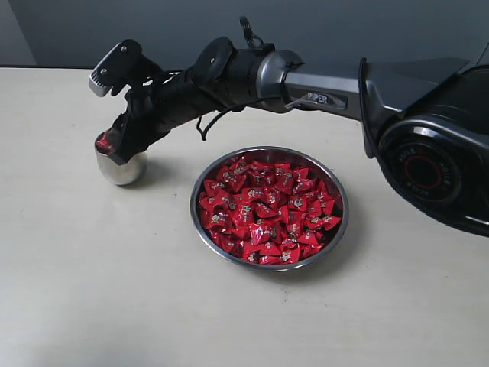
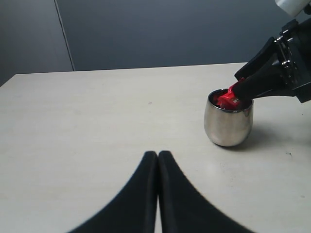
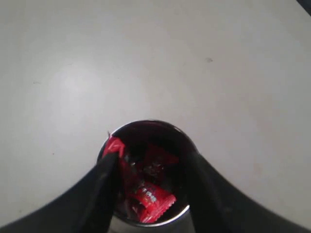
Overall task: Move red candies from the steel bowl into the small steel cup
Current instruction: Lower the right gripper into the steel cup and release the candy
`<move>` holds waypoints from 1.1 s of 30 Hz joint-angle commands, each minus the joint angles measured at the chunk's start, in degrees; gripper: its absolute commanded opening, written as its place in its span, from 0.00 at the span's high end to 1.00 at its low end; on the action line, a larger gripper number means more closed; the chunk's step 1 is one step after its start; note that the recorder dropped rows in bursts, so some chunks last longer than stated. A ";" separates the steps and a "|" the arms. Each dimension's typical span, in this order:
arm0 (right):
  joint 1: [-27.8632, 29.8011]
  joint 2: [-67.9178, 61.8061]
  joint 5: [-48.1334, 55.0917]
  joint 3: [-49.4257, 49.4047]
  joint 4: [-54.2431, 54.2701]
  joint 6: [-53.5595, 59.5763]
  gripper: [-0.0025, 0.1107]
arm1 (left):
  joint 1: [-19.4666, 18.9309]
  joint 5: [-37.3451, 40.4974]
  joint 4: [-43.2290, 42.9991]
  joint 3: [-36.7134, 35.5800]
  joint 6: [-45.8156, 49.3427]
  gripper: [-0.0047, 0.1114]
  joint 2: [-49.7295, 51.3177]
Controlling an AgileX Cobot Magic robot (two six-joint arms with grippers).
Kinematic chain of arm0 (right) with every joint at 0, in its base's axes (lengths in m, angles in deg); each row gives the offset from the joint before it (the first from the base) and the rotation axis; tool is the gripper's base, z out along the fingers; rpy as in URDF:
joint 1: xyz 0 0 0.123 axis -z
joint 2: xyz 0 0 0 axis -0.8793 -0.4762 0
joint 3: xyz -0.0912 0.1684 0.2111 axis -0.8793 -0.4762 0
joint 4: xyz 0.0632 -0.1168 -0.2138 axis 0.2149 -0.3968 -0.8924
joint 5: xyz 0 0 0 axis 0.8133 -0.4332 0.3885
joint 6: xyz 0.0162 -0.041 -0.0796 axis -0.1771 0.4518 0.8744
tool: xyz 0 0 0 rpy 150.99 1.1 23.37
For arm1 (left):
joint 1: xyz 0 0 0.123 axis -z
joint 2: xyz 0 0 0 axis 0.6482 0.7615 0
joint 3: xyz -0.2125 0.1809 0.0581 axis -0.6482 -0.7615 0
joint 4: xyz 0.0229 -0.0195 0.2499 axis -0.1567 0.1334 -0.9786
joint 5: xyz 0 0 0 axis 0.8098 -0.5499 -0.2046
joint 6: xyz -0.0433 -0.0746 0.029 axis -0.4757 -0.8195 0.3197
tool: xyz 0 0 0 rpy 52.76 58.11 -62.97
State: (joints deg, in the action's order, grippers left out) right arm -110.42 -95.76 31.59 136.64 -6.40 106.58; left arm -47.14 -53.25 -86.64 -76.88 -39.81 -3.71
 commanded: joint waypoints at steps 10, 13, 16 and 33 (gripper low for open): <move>0.23 0.27 -2.57 0.26 0.00 -0.04 0.56 | -0.03 -0.09 0.13 -0.22 -0.13 0.96 -0.26; 0.23 0.27 -2.77 0.26 0.00 -0.04 0.56 | -0.03 -0.09 0.13 -0.22 -0.13 0.96 -0.26; 0.23 0.27 -3.48 0.26 0.03 -0.71 0.56 | -0.03 -0.09 0.13 -0.22 -0.13 0.96 -0.26; 0.22 0.27 -2.24 0.26 -3.39 -1.15 0.56 | -0.03 -0.09 0.13 -0.22 -0.13 0.96 -0.26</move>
State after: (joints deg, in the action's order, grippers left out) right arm -110.42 -95.76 28.36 136.64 -8.81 105.42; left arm -47.14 -53.25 -86.64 -76.88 -39.81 -3.71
